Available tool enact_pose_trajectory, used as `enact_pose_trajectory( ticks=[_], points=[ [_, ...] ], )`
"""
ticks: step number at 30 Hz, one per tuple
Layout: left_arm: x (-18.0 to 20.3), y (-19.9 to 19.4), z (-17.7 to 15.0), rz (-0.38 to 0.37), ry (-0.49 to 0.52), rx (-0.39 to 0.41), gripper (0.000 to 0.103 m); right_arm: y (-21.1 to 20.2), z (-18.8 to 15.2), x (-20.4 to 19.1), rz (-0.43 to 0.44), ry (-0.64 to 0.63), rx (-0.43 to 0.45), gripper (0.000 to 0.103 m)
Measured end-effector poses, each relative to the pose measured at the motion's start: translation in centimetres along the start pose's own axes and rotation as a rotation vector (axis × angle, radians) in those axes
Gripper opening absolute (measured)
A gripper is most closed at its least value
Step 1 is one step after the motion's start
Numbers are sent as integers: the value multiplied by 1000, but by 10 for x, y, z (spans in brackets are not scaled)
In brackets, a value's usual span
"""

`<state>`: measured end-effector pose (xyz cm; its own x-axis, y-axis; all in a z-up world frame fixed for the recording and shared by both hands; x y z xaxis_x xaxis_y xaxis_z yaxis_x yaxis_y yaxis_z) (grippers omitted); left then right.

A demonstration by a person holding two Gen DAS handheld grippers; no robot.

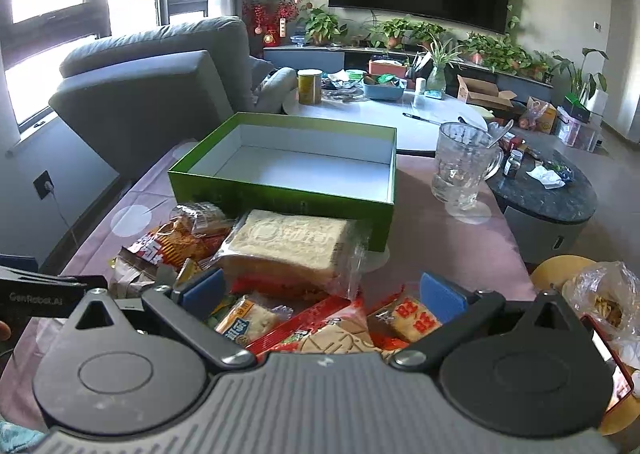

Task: Organize snacks
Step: 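Move both grippers to the wrapped white bread loaf and close on it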

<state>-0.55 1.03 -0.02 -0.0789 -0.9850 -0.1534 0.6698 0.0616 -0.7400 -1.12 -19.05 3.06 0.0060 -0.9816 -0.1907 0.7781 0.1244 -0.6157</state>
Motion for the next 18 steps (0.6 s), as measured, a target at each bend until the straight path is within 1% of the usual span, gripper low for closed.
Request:
enact_pose_trajectory(
  ticks=[3,4,5,8,11,14,16,18],
  points=[
    [-1,-2,7,-25,3,37,103,3,3,2,-8,10,-17,89],
    [-2,-4,9,-41,-2,60,103,5,5,3,-11,13,-17,89],
    [-3,-5,13,-60,-9,85,102,4,8,5,-11,12,9,89],
    [-3,-9,21,-119,-17,143,102,8,16,11,-37,29,9,89],
    [3,-9,30,-150,8,176,101,14,22,18,-54,60,-28,89],
    [14,-5,40,-196,37,188,97,19,26,24,-53,85,-38,89],
    [20,1,46,-237,45,174,95,24,27,26,-36,112,-45,89],
    [28,7,51,-267,52,157,90,28,30,28,-26,125,-44,89]
  ],
)
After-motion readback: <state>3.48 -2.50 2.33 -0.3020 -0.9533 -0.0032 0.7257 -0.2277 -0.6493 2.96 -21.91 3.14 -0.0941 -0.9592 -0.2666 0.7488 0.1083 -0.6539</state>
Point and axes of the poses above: each gripper's, at about its wrist camera, not at the fingertips, and y roughly the way its jaws point, x to its right, z to its top, the point moved 1 cm from there along y, roughly the way its jaws point, and after that the axes turned 14 degrees about y, right-handed, at the moved point
